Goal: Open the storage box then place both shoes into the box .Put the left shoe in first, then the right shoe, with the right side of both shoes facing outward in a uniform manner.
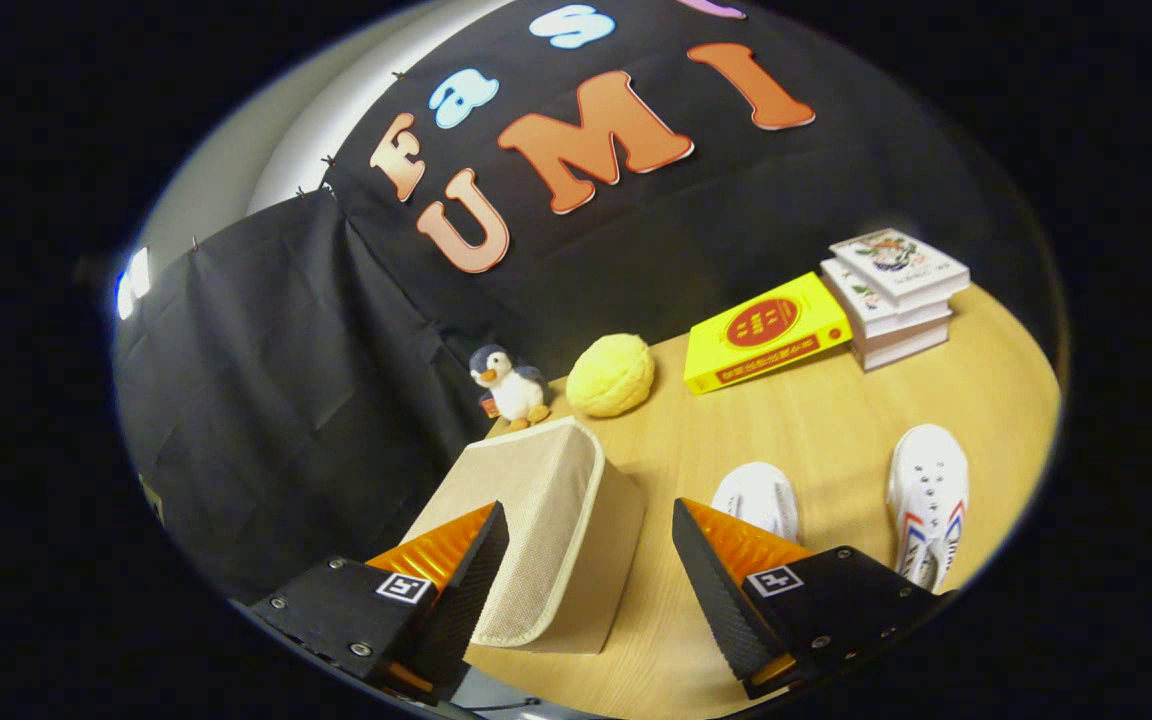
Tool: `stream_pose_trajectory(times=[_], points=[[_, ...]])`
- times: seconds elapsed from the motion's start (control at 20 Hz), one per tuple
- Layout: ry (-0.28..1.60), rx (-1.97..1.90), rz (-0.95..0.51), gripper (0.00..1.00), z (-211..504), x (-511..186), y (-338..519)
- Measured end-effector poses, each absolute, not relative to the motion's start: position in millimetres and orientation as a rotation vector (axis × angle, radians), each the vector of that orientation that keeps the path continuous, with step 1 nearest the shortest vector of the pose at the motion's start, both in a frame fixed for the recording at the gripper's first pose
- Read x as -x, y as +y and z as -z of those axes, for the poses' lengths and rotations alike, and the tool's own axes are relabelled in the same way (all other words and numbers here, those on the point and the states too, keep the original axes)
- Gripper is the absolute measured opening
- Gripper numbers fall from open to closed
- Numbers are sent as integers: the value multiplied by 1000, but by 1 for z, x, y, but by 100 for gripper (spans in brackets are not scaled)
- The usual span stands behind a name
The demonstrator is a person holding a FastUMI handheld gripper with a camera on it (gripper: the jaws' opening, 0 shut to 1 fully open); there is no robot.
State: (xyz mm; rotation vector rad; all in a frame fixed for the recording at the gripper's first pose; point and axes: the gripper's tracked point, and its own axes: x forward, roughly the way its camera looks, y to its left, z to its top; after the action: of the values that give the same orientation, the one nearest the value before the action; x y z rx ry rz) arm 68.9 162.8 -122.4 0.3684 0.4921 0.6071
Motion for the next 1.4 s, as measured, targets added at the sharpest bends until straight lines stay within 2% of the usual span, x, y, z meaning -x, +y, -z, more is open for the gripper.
stream_pose_trajectory(times=[0.5, 0.85, 0.95, 1.0, 1.05, 1.1, 1.25, 1.3, 1.35, 1.4], points=[[787, -659, -894, 98, 168, -60, 222], [881, -770, -989, 97, 176, -49, 242], [897, -763, -999, 94, 175, -44, 241], [902, -758, -1001, 84, 175, -43, 239], [906, -759, -1001, 79, 174, -41, 237], [903, -765, -1002, 69, 170, -40, 235], [845, -810, -1006, 52, 147, -40, 229], [829, -821, -1000, 39, 140, -40, 226], [812, -818, -992, 33, 135, -39, 224], [795, -806, -976, 23, 131, -40, 223]])
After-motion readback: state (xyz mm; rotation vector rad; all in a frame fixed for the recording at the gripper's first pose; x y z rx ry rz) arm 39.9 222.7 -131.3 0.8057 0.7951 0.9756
